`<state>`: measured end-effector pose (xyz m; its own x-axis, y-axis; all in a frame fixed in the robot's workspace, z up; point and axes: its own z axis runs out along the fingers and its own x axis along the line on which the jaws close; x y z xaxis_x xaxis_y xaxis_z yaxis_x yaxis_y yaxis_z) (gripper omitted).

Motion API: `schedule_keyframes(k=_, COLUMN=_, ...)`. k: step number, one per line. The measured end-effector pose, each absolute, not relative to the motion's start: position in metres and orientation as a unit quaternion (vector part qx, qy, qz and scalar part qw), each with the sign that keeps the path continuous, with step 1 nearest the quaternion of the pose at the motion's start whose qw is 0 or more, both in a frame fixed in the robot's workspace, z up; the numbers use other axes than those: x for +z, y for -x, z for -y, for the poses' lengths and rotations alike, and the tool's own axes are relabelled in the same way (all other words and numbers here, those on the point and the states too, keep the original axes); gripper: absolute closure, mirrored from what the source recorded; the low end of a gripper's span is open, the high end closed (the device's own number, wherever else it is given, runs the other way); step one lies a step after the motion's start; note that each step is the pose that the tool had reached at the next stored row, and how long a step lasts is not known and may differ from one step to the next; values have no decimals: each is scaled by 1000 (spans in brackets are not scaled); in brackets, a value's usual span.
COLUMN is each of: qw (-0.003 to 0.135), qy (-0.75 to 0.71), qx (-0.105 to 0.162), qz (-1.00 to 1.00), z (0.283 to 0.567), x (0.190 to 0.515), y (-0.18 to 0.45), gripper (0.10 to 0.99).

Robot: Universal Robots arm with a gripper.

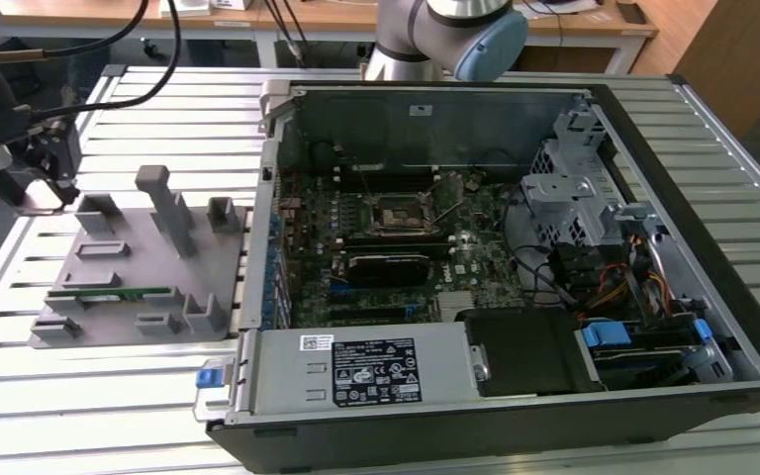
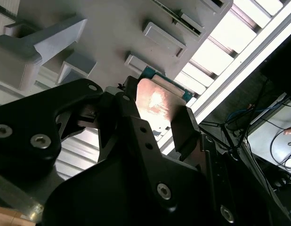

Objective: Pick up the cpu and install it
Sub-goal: 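Pick up the cpu and move it towards the insertion slot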

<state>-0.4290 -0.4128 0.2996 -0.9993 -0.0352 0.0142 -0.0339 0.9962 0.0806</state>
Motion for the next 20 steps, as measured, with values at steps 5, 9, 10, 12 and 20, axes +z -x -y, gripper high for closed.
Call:
schedule_keyframes(k=5, qw=8, qy=-17, qx=-40, qz=999, z=413, x=305, y=429, gripper=553)
schedule_keyframes(k=9, qw=8, qy=-17, qx=-40, qz=999, z=413, x=308, y=429, gripper=553)
schedule_keyframes(k=10, qw=8, qy=-17, qx=-40, qz=999, z=412, x=309, y=429, gripper=553)
schedule_keyframes(k=12, qw=8, qy=-17, qx=-40, qz=999, z=412, x=311, y=429, gripper=553)
schedule_keyframes(k=20, qw=8, qy=-15, qx=-40, qz=999, z=411, x=320, y=429, gripper=553)
